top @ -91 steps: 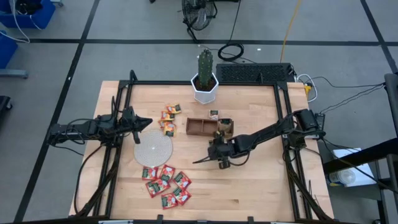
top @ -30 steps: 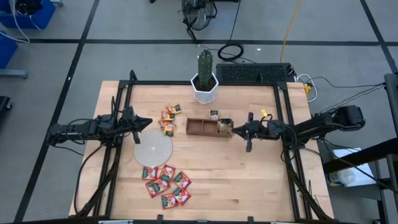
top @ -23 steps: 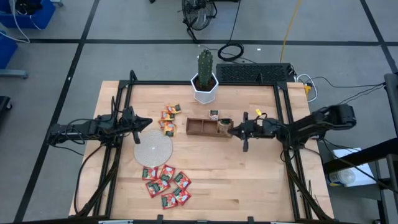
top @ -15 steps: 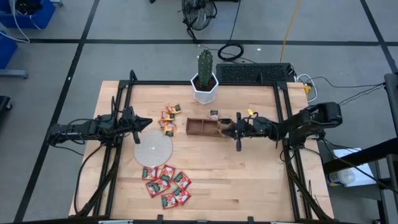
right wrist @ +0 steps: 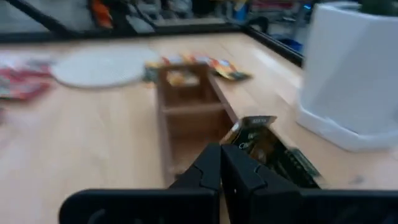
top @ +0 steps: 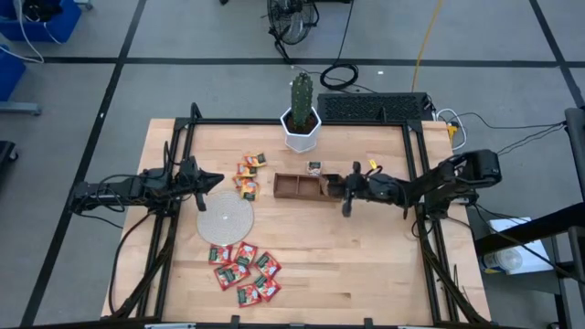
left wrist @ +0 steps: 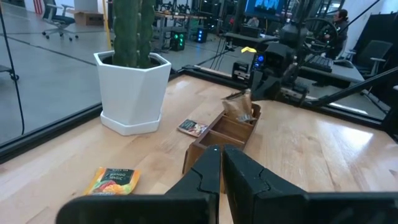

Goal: Pick & Place Tea
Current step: Put the brown tea bag into the right section of the wooden organizer

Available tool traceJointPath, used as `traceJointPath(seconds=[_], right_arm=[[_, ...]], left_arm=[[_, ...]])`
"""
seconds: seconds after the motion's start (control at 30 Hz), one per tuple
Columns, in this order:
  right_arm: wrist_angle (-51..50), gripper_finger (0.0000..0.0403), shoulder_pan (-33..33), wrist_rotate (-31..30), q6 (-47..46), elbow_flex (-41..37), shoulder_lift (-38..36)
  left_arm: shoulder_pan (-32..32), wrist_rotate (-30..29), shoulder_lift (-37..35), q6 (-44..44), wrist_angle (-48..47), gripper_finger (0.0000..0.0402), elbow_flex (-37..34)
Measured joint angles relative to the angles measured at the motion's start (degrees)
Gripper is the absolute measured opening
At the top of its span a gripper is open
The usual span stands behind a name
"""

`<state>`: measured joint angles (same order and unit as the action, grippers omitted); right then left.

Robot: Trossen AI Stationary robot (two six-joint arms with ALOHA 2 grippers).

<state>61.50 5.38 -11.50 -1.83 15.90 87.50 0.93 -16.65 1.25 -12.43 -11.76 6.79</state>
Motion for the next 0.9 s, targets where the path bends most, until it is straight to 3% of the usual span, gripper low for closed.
traceJointPath(seconds=[0.27,0.67,0.73,0.9], right_arm=[[-4.49,0.0000,-2.10,-4.98,3.41,-0.04,0.02],[7.07,0.0000,-8.18,-9.31,10.09,2.50,-0.55],[-3.08,0.0000,-8.86,-7.59,9.83,7.24,-2.40],[-52.86,0.0000,-9.61,-6.50,5.30,29.72,-2.03]], left_arm=[[0.00,0.00,0.00,0.00,-0.01,0.0021,0.00],[0.00,-0.01,0.00,0.00,-0.02,0.0021,-0.01],[0.00,-0.01,-0.01,0.00,-0.01,0.0021,0.00],[0.00,0.01,-0.01,0.00,-0.05,0.0021,-0.02]])
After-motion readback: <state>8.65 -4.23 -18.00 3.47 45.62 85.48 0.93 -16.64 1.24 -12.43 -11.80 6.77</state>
